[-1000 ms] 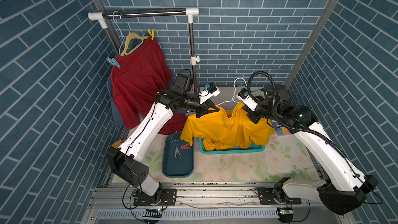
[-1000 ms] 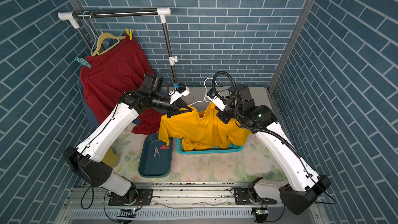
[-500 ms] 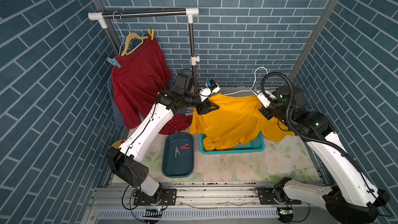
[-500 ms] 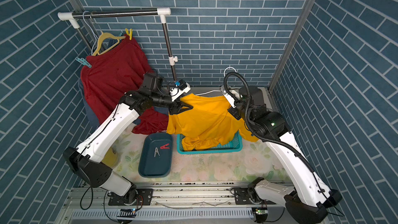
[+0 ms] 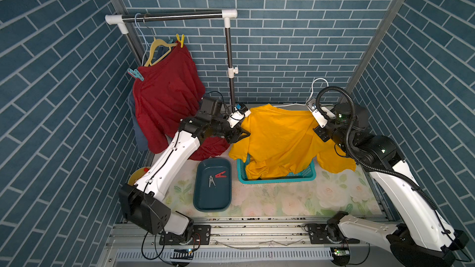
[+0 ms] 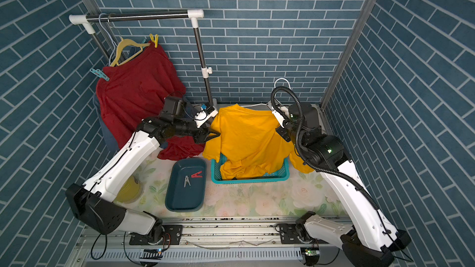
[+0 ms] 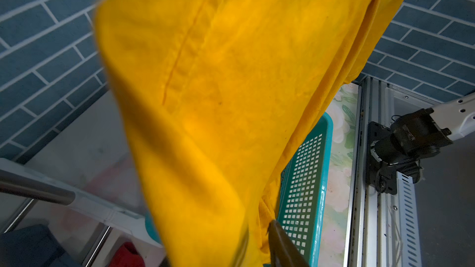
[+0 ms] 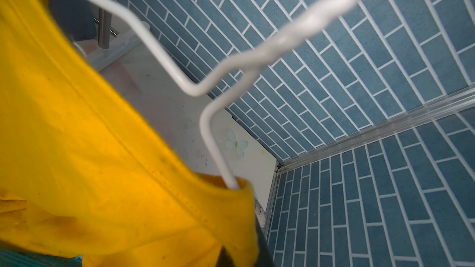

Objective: Remove the clothespins securing t-shirts to the hanger
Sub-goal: Remove the T-shirt from the hanger.

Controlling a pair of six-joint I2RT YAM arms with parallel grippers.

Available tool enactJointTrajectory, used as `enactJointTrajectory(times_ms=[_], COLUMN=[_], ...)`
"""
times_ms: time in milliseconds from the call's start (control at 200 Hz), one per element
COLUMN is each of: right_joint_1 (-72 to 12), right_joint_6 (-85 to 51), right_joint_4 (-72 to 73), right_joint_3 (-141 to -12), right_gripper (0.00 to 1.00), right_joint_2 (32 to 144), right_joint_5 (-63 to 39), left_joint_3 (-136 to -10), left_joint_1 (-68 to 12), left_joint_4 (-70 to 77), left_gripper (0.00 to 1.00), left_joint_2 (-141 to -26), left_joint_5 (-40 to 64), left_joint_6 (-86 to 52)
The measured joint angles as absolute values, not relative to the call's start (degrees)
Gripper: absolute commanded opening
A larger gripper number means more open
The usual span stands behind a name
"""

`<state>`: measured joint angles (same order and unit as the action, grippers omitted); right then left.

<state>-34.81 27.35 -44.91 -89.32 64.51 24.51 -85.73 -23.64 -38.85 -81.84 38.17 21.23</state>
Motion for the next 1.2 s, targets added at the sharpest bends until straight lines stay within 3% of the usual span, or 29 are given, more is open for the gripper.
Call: enactJointTrajectory(times_ms=[215,465,545,710,1200], right_joint_1=[-34.8,-34.7,-34.7,-34.7,-34.5], right_joint_6=[27.3,27.3,27.3,27.3,27.3], right_joint_4=[-45.4,-45.3,-45.3,-45.3,-42.8], right_joint_3=[-89.3,-86.6,-86.0,-85.2,-81.9], right_gripper=[0.00,0.00,0.00,0.00,0.00], right_joint_2=[64.6,62.2,61.8,61.9,61.7], right_joint_5=[23.9,19.0,18.5,18.5,23.5], left_joint_3=[-84.4,-82.9,-81.1,-79.0,-73.5], left_joint_1=[-22.6,-22.6,-22.8,-22.9,-22.9], left_joint_4=[-34.0,-26.4,-24.4,-23.3,-23.2], left_gripper=[0.54,0.52,0.45,0.00,0.00], left_joint_2=[-75.8,-78.6,-80.5,-84.7,-81.4], left_joint_5=[32.6,30.7,31.2,32.6,28.9], left_joint_6=[20.3,15.1,13.5,11.4,10.5])
